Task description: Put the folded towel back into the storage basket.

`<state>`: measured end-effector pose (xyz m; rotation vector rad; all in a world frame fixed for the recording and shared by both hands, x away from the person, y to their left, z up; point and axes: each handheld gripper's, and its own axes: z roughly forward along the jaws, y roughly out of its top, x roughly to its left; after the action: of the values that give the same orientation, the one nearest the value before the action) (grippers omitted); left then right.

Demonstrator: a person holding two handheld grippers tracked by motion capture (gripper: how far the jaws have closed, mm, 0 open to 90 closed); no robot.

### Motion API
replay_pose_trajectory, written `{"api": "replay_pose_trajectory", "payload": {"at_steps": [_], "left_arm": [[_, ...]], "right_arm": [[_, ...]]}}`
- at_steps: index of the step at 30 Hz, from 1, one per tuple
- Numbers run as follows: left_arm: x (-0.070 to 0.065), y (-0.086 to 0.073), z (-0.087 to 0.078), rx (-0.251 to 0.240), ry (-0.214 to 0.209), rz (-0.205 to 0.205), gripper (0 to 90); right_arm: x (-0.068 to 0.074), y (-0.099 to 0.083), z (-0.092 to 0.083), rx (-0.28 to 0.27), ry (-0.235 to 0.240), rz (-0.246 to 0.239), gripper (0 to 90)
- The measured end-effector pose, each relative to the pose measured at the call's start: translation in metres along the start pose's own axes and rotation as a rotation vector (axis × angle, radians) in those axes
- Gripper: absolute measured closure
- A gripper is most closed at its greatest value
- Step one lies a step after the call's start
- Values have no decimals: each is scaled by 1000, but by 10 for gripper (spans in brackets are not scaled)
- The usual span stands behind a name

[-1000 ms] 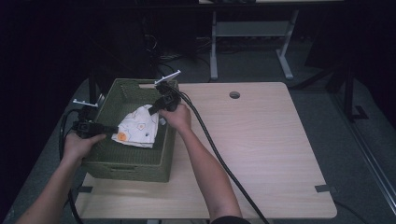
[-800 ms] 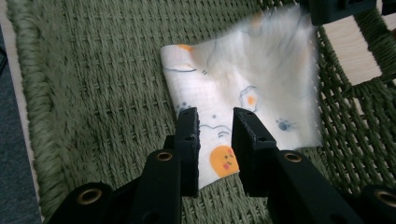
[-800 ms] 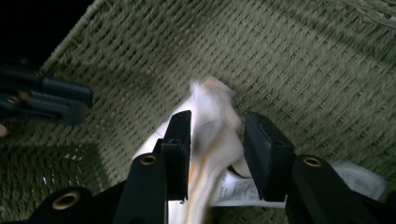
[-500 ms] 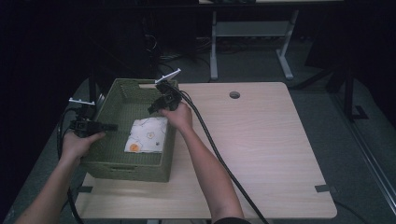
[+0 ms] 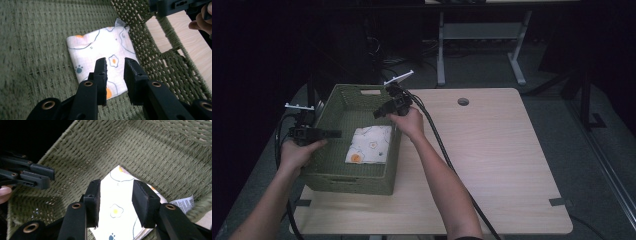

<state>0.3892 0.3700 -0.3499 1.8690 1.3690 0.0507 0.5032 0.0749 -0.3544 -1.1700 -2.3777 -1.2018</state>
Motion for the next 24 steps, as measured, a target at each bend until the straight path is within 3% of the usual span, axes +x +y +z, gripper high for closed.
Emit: {"api": "replay_pose_trajectory", "payload": {"at_steps": [9, 12, 24], "left_arm": [[-24, 5, -7, -30, 3, 24, 715], [-29, 6, -8, -42, -11, 28, 715], [-62, 10, 4, -55, -41, 53, 703]], "right_arm": [[5, -2, -30, -71, 60, -16, 576], [5, -4, -40, -87, 56, -24, 575], [-23, -25, -89, -128, 42, 6, 558]]}}
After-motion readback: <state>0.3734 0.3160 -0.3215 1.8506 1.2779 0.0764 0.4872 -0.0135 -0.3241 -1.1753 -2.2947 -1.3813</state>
